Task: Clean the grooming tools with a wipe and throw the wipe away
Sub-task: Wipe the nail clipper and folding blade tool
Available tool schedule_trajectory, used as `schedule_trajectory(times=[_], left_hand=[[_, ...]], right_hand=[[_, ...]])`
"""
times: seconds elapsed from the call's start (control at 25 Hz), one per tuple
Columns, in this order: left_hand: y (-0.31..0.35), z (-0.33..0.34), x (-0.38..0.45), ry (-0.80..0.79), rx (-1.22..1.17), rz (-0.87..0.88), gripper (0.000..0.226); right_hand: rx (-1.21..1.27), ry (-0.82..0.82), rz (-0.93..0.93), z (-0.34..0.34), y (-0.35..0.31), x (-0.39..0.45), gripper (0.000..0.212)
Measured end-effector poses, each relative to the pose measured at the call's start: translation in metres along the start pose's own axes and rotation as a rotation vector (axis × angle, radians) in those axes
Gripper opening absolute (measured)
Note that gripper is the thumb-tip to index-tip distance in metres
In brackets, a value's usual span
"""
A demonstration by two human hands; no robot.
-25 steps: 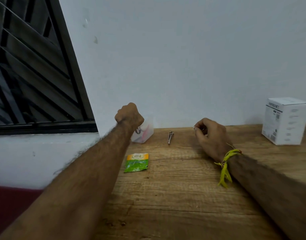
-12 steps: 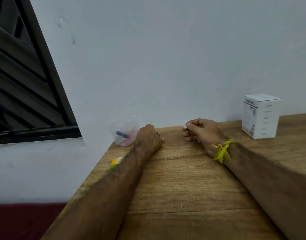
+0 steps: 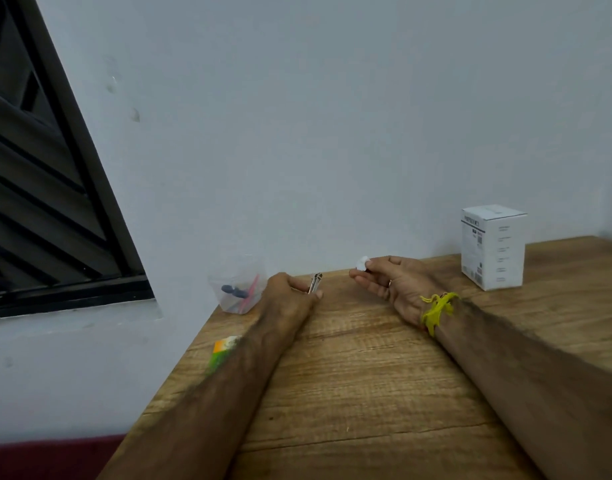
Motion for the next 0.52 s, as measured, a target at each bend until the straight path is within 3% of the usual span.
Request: schedule_trajectory(times=[0.12,0.28,0.36,0.52], left_hand=[[-0.001,-0.004,-0.018,-0.098,-0.314,-0.112,0.030],[-0.004,-0.009,-0.042,-0.200,-0.491,-0.117,0.026],[-0.003,-0.006,-0.045,-0.259,-0.552,-0.096,0.029],[0.000,-0.001,-0.040,-0.323,-0.636,-0.065,0.028]], right_hand=[[-0.015,-0.020,0.014,0.001,-0.002,-0.002,0.005],[-0.124,-0.002,-0.013,0.003,0.000,-0.007,0.006],[-0.334,0.051,-0.123,0.006,0.005,-0.010,0.010],[-1.034,0.041,-0.489,0.015,0.011,-0.014,0.006]])
Point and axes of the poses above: each hand's wrist, its own x-axis towards the middle knuckle, its own z-axis out of the palm, y = z × x, the point moved 2 cm from there along x, towards the middle knuckle, and after that the axes turned 8 degrees about x, right-handed, at the moved point
